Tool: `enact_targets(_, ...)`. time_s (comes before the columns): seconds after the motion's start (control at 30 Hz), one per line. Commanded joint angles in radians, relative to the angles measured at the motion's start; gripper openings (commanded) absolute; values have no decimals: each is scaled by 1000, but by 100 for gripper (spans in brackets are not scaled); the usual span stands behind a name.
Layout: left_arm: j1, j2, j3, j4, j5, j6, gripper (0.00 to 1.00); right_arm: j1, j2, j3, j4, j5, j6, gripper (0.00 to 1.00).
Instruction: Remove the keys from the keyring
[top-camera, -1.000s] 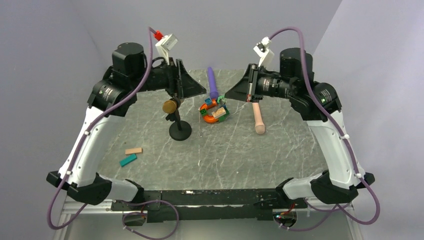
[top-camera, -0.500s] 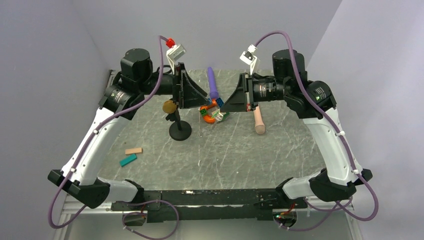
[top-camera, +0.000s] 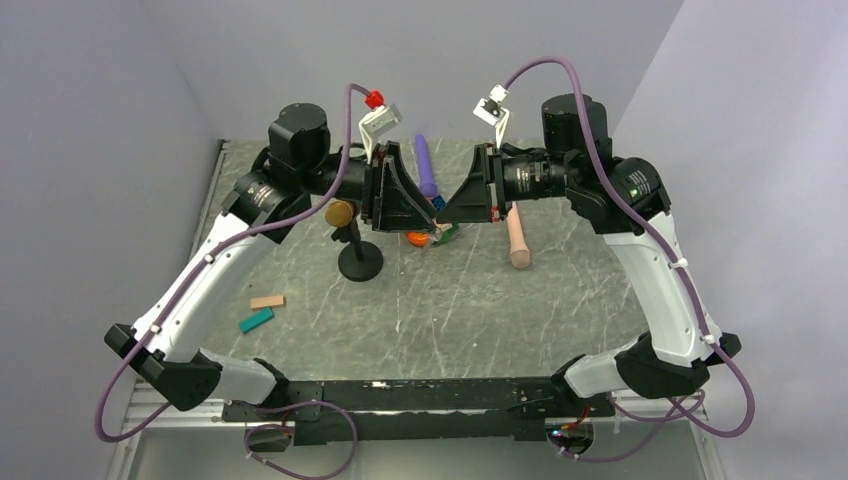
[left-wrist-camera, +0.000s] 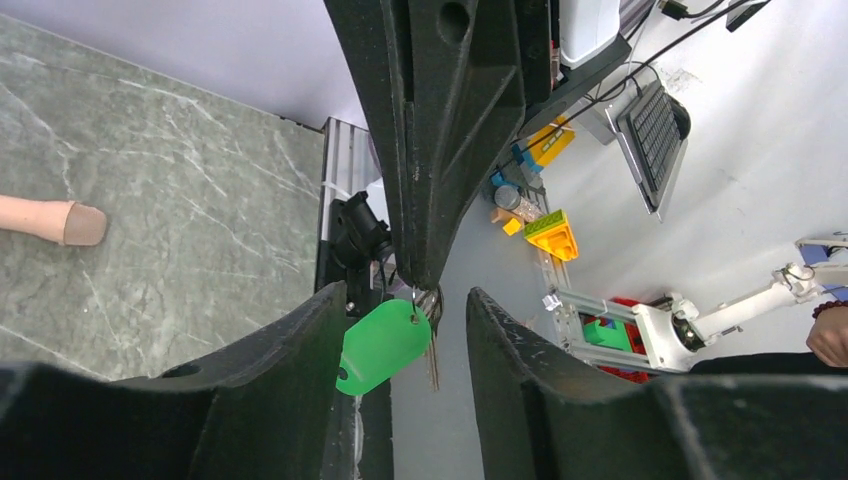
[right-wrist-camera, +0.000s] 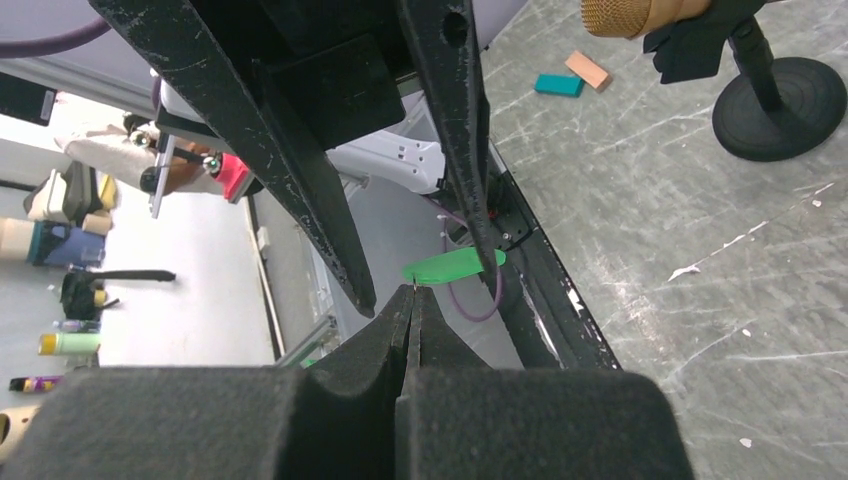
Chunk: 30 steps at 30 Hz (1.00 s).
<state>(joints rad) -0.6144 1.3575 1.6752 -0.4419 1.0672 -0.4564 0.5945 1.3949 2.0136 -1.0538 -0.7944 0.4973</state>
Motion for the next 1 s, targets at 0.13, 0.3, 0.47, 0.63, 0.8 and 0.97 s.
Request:
enact_targets(0.13,-18,5,39,-24,26,37,26,7,-20,9,53,-17,-15,0)
enact_targets(0.3,-25,8,48,-34,21,38,0,9,-31,-5,75,-6,-9,0)
enact_targets(0.47,-29,-10,24,19,1,-5,0,8,-62,-58,170,-10,36,1)
enact_targets(0.63,-30,-41,-29,132,-68,-103,0,8,-98,-90,257,29,83,76)
enact_targets(0.8,-29,-53,-5,181,-192,-196,0,-21,-184,-185,448,78,171,84)
enact_targets(0.97,-27,-72,20,218,-365,-312,0,-36,-251,-293,647,124,273,76)
